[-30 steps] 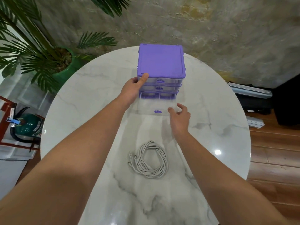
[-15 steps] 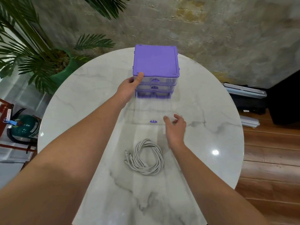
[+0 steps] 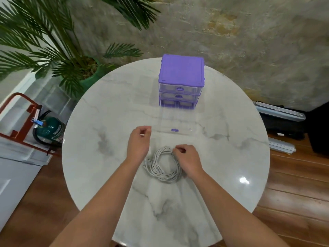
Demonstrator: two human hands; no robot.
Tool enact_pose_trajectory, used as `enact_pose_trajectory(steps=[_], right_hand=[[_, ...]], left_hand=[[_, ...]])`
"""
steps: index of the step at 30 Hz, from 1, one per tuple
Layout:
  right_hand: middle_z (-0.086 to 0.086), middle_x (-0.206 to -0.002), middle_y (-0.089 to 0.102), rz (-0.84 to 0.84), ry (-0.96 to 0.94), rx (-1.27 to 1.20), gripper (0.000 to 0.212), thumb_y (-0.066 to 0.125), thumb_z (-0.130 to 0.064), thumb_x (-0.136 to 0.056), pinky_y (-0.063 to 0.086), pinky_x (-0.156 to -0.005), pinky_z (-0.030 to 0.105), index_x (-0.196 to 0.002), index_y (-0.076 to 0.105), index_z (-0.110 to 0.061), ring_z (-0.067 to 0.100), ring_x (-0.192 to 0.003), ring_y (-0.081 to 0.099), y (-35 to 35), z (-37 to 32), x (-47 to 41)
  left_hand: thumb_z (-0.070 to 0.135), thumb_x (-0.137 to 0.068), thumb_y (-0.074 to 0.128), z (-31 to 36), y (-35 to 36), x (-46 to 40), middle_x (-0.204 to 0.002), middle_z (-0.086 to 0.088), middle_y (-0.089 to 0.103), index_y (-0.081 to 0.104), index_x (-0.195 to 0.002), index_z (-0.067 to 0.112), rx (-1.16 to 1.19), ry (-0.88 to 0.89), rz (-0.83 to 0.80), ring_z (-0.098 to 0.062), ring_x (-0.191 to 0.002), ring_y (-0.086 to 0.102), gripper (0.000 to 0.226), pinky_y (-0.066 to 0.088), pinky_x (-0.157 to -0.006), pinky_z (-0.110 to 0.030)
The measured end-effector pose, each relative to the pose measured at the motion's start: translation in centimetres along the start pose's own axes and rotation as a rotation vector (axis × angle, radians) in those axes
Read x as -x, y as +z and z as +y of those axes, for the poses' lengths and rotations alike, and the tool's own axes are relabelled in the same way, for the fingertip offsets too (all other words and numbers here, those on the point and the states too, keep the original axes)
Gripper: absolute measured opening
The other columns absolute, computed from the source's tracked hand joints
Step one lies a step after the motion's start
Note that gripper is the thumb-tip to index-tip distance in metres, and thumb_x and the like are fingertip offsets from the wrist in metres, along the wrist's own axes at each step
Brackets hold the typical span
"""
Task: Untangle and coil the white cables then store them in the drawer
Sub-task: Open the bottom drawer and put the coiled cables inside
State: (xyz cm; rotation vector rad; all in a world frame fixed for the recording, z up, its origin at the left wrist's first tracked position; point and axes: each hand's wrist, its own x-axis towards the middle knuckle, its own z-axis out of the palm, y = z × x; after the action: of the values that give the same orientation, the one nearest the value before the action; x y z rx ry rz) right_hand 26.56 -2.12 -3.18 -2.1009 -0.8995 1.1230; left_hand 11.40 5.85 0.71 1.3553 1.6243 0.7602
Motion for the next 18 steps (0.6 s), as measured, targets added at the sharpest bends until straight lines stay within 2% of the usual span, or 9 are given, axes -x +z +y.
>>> enact_pose_trajectory(steps=[3, 5, 9, 10, 12, 13, 15, 18], right_hand=[[-0.002, -0.112, 0.055, -0.043, -0.021, 0.083, 0.032, 0.064, -0.034, -0.083, 0.046, -0.085, 0.026, -0.113, 0.067, -0.02, 0.014, -0.098, 0.061, -0.2, 0.1, 1.0], [-0.001, -0.111, 0.052, -0.08, -0.03, 0.144, 0.034, 0.065, -0.034, -0.081, 0.049, -0.088, 0.031, -0.113, 0.066, -0.022, 0.015, -0.096, 0.061, -0.3, 0.1, 1.5], [0.002, -0.11, 0.06, -0.13, -0.017, 0.114, 0.047, 0.071, -0.028, -0.07, 0.055, -0.086, 0.039, -0.116, 0.066, -0.021, 0.019, -0.094, 0.065, -0.2, 0.1, 2.3], [0.002, -0.107, 0.064, -0.136, -0.007, 0.088, 0.048, 0.072, -0.024, -0.068, 0.057, -0.082, 0.043, -0.116, 0.066, -0.02, 0.021, -0.092, 0.067, -0.1, 0.3, 2.3], [0.0, -0.097, 0.067, -0.14, 0.001, 0.032, 0.045, 0.074, -0.011, -0.072, 0.058, -0.081, 0.046, -0.116, 0.067, -0.016, 0.024, -0.09, 0.069, -0.1, 0.2, 2.6], [-0.002, -0.093, 0.067, -0.138, 0.008, 0.006, 0.044, 0.074, -0.006, -0.073, 0.057, -0.082, 0.046, -0.115, 0.068, -0.016, 0.023, -0.09, 0.069, -0.2, 0.2, 2.7], [-0.002, -0.089, 0.069, -0.136, -0.001, -0.036, 0.042, 0.073, -0.002, -0.073, 0.057, -0.084, 0.045, -0.112, 0.07, -0.017, 0.022, -0.088, 0.069, -0.3, 0.3, 2.9], [-0.005, -0.08, 0.071, -0.149, -0.025, -0.081, 0.038, 0.07, 0.0, -0.075, 0.057, -0.083, 0.047, -0.104, 0.072, -0.024, 0.02, -0.082, 0.068, -0.3, 0.5, 3.3]], left_hand=[[0.021, -0.091, 0.059, -2.6, -0.5, 2.3, -0.097, 0.003, 0.065, 0.067, -0.095, 0.02, -0.117, -0.127, -0.078, -0.011, -0.085, 0.06, 0.009, 0.043, -0.077, -0.023], [0.025, -0.085, 0.061, -4.2, -0.7, 3.9, -0.1, -0.002, 0.066, 0.064, -0.085, 0.028, -0.17, -0.191, -0.044, -0.016, -0.089, 0.062, 0.004, 0.049, -0.088, -0.032], [0.027, -0.083, 0.066, -5.8, -0.5, 7.5, -0.102, -0.004, 0.059, 0.063, -0.087, 0.024, -0.162, -0.324, -0.009, -0.012, -0.089, 0.049, 0.006, 0.042, -0.094, -0.027], [0.026, -0.083, 0.067, -6.2, -0.2, 8.1, -0.101, -0.006, 0.061, 0.064, -0.086, 0.023, -0.096, -0.341, -0.011, -0.015, -0.089, 0.053, 0.005, 0.046, -0.096, -0.032], [0.024, -0.083, 0.067, -6.9, 0.1, 8.7, -0.093, -0.009, 0.068, 0.069, -0.087, 0.018, 0.02, -0.35, 0.003, -0.024, -0.088, 0.065, 0.008, 0.054, -0.089, -0.046], [0.025, -0.084, 0.067, -7.3, 0.3, 8.8, -0.089, -0.009, 0.071, 0.071, -0.089, 0.014, 0.045, -0.343, 0.014, -0.025, -0.085, 0.069, 0.012, 0.056, -0.084, -0.048], [0.026, -0.085, 0.065, -7.3, 0.5, 8.9, -0.089, -0.009, 0.073, 0.072, -0.095, 0.012, 0.098, -0.353, 0.038, -0.023, -0.08, 0.071, 0.018, 0.059, -0.079, -0.045], [0.015, -0.091, 0.062, -6.1, 0.6, 9.5, -0.091, -0.011, 0.072, 0.069, -0.1, 0.011, 0.187, -0.359, 0.075, -0.025, -0.075, 0.071, 0.012, 0.06, -0.074, -0.042]])
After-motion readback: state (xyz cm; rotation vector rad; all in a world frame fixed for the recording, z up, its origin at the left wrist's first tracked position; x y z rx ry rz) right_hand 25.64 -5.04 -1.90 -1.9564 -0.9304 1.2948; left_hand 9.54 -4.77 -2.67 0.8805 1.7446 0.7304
